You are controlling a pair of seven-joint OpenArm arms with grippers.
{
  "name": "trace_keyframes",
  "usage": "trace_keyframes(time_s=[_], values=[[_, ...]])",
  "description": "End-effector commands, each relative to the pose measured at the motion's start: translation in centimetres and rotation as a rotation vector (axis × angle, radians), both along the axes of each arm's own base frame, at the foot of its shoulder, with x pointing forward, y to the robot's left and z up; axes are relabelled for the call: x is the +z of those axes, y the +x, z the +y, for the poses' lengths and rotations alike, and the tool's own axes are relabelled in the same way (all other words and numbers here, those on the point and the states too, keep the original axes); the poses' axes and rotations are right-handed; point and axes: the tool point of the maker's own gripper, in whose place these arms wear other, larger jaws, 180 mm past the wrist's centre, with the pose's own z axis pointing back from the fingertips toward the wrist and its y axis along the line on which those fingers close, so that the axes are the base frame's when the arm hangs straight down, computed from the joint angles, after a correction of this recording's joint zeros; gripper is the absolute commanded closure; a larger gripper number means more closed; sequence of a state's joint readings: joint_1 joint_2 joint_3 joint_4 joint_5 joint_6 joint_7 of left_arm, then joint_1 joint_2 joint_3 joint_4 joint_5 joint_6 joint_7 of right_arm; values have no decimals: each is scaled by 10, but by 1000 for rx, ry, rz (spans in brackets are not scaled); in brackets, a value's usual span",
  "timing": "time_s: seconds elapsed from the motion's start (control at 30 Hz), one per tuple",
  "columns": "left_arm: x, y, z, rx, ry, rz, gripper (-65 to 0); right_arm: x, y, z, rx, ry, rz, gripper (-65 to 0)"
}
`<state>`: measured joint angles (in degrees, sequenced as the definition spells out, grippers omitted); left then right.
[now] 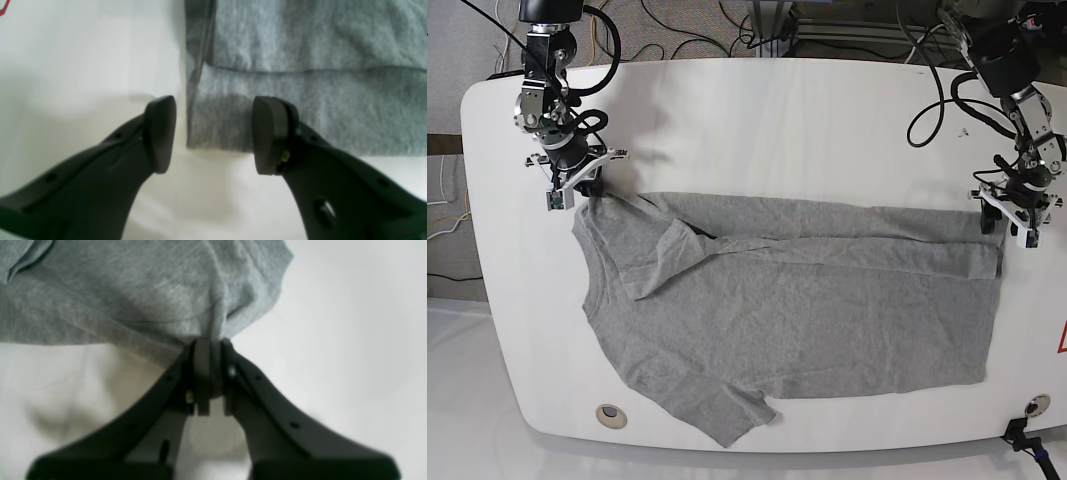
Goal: Fold the T-shirt properly
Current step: 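Lower the folded edges onto the shirt and hold them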
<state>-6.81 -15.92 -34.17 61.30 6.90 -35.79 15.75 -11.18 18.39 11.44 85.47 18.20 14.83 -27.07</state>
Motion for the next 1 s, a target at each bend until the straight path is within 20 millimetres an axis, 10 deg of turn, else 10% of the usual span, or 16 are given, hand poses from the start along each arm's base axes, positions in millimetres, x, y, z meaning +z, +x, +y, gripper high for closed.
trace_keyframes(time_s=[0.0,0.67,0.97], values=[[22,12,10,3,27,-62,-345,4,0,-5,0,-18,-2,-43],[-10,1,-2,17,-45,3,-340,3,-1,-5,0,-18,2,-43],[-11,1,-2,17,-47,5,0,1,-1,2,-5,1,0,-41]])
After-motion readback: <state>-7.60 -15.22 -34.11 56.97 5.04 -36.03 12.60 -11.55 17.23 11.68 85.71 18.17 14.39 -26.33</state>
